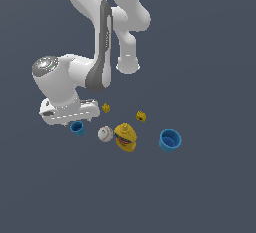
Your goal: Pick up a designated object from a clutter of objects.
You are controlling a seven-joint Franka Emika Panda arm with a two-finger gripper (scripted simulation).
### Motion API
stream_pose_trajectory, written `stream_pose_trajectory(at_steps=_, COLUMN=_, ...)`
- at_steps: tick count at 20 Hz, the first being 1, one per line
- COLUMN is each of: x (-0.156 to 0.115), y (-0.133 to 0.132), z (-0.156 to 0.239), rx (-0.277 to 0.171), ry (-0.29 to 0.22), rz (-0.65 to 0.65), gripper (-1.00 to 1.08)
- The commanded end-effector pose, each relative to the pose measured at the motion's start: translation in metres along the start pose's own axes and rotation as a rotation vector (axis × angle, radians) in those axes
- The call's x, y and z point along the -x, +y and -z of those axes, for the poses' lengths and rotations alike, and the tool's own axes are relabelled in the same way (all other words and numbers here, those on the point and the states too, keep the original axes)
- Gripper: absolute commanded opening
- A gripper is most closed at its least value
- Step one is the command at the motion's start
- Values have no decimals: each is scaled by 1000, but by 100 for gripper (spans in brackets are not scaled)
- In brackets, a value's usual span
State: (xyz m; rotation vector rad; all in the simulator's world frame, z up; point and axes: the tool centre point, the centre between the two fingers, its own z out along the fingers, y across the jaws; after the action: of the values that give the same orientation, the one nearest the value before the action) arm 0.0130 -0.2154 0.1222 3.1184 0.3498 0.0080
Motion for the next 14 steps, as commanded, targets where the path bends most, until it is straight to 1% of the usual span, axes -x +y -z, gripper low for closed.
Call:
stream_pose_trajectory(at_steps=1, x=8, y=10, z=-14, rx=-1, ry=-1, rz=15, gripper=100)
stream_pose_trajectory(at_steps=7, x=18, y=22, z=-31, rx=-4, ry=-4, rz=30, gripper=100)
stream_pose_trajectory(at_steps=14, x=19, y=22, z=-36, rx=-5, ry=-5, rz=29, gripper=100)
